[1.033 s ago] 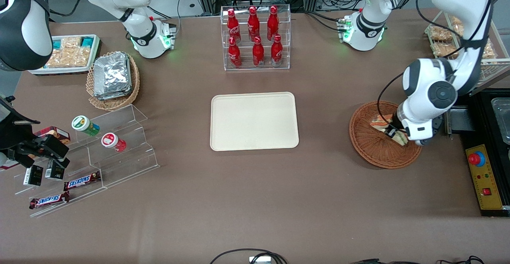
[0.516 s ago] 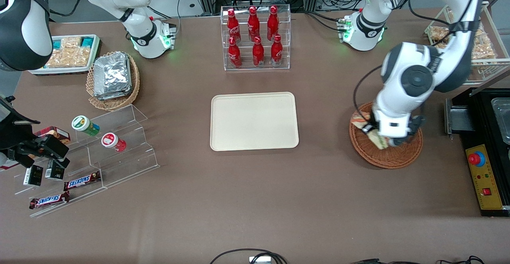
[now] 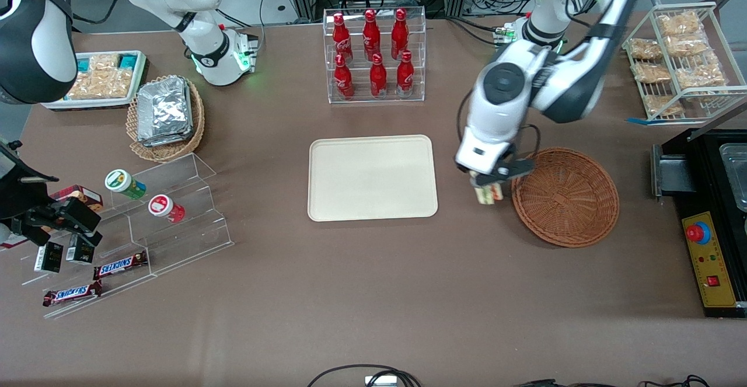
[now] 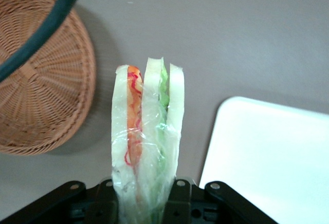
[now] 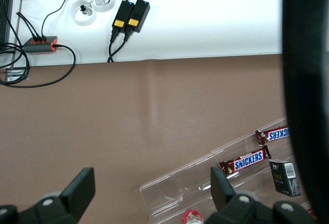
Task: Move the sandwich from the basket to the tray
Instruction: 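Lift the sandwich with the left gripper and carry it toward the cream tray, then lower the sandwich onto the tray and open the left gripper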
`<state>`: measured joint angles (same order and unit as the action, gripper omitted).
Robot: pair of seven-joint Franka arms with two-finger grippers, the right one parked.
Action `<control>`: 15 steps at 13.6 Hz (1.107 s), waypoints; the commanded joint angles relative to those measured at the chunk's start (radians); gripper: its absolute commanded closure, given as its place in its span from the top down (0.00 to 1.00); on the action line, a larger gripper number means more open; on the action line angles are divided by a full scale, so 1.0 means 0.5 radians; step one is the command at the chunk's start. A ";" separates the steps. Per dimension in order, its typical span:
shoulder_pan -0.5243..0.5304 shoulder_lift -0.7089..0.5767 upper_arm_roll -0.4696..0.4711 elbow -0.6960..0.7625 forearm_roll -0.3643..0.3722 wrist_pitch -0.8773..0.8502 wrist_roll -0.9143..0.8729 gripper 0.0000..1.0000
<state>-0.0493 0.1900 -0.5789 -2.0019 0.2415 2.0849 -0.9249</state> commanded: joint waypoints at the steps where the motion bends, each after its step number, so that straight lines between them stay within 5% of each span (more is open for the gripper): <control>1: -0.162 0.181 0.010 0.061 0.127 0.170 0.040 0.00; 7: -0.395 0.442 0.010 0.052 0.161 0.422 0.043 0.00; 15: -0.457 0.740 0.017 0.068 0.219 0.540 -0.034 0.00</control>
<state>-0.2621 0.5323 -0.5790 -1.9990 0.3327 2.3579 -0.9169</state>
